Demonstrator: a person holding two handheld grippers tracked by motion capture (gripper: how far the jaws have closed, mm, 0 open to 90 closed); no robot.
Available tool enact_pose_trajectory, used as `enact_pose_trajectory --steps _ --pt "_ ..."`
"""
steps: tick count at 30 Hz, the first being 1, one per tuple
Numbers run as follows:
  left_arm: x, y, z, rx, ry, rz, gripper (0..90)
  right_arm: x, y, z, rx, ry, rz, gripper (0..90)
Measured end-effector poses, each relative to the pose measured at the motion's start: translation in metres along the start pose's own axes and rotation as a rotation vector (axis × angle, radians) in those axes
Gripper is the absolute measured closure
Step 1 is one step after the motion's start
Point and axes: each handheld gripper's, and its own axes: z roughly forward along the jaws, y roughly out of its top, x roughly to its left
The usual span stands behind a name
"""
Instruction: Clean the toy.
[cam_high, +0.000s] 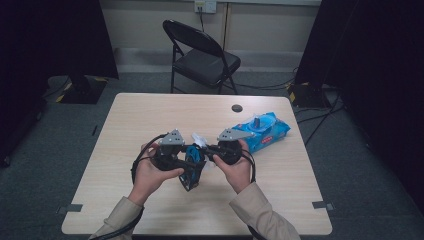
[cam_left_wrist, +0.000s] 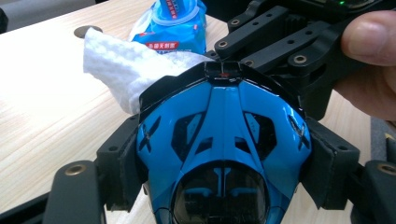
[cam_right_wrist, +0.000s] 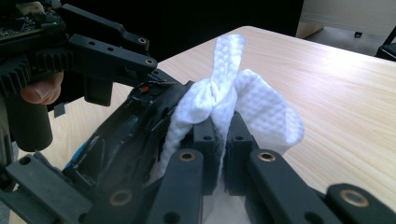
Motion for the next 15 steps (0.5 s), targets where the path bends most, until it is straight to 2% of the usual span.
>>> enact_pose_trajectory --steps 15 --pt "0.004 -0.006 0.001 0.003 0.009 -0.026 26.0 0.001 -0.012 0.007 -0.008 0.001 0.028 86.8"
